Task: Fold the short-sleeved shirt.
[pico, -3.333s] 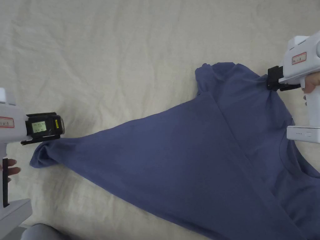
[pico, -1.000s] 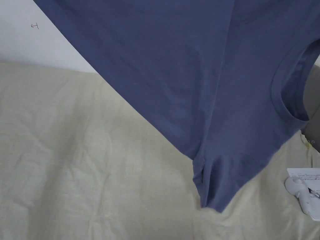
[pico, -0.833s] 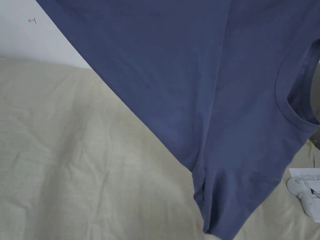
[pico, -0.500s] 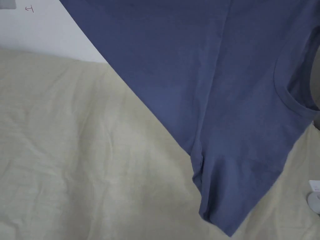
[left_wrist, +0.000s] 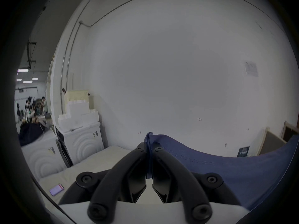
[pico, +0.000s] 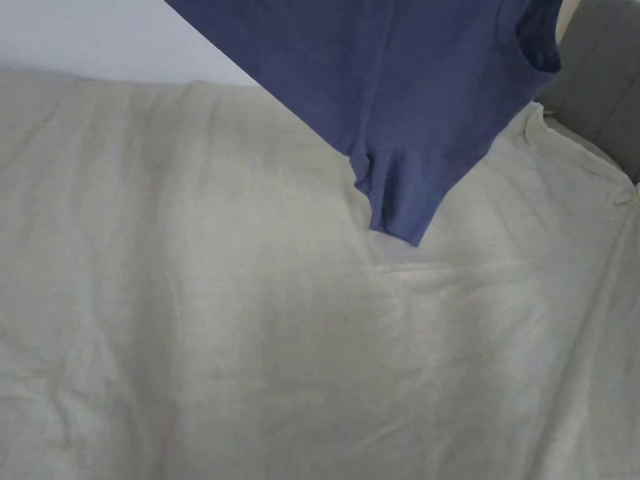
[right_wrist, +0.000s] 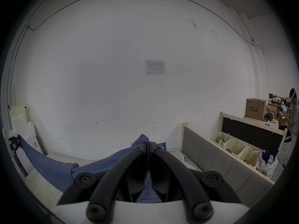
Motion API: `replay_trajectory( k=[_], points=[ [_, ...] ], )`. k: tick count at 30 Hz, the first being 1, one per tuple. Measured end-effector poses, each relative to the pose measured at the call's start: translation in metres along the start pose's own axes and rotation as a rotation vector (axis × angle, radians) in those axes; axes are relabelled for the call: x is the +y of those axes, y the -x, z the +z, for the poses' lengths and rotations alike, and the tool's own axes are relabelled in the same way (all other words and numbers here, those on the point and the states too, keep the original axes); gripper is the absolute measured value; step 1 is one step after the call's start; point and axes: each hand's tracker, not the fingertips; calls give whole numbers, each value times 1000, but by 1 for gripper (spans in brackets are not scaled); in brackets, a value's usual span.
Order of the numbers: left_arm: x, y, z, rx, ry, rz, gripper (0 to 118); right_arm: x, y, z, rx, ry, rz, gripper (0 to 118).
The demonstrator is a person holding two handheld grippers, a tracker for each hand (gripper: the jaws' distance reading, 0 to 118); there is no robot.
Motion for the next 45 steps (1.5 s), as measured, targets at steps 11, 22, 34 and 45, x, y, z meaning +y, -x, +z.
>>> replay_trajectory(
  k=[11,22,34,45],
  points=[
    [-145,-31,-39,-19,206,-141,1,-138,-4,-67,19,245,42,1],
    [-327,-11,2,-98,537,-276,1,-359,-59,-41,13,655,-28,1],
    [-402,83,113,-118,686,-188,1,-466,-108,81,41,821,-74,1],
    [-426,152,234,-176,721,-47,1,-486,-159,201,41,778,-207,1]
  ],
)
